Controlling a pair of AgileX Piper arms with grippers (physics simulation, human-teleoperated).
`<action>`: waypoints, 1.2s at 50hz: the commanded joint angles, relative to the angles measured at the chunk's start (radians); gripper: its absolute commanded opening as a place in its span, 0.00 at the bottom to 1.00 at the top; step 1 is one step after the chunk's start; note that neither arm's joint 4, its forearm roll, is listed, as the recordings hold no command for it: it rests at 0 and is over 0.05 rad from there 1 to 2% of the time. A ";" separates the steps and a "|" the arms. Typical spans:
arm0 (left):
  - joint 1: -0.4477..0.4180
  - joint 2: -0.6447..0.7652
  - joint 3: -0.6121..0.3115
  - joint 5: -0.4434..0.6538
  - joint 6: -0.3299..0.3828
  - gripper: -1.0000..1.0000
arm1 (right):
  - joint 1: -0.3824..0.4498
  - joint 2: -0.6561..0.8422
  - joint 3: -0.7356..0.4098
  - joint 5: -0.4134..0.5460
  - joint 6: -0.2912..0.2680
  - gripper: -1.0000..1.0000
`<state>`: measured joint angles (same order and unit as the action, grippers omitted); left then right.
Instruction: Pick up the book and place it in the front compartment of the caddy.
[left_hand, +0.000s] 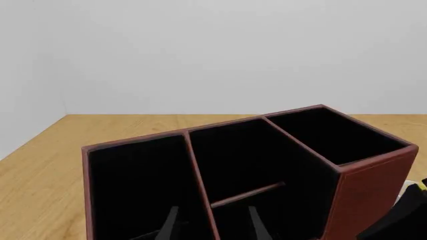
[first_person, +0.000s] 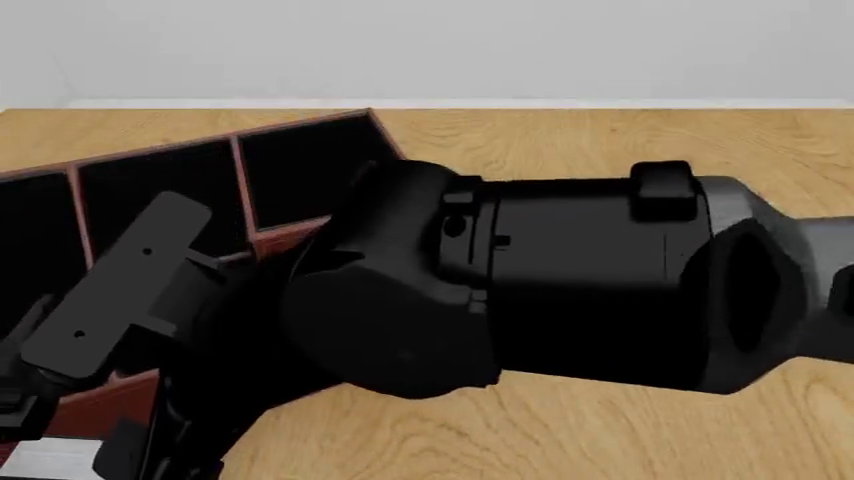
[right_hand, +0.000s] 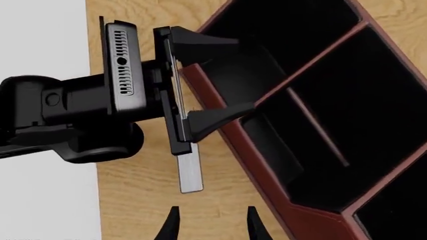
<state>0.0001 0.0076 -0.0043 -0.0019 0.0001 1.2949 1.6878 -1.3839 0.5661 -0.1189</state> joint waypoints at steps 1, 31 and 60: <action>0.000 0.000 0.000 0.000 0.000 1.00 | 0.008 0.032 0.019 -0.036 0.006 1.00; 0.000 0.000 0.000 0.000 0.000 1.00 | 0.028 0.115 -0.009 -0.037 -0.038 1.00; 0.000 0.000 0.000 0.000 0.000 1.00 | 0.058 0.136 0.009 -0.064 -0.068 1.00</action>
<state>0.0000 0.0076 -0.0043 -0.0019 0.0001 1.3506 1.8049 -1.3671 0.5115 -0.1694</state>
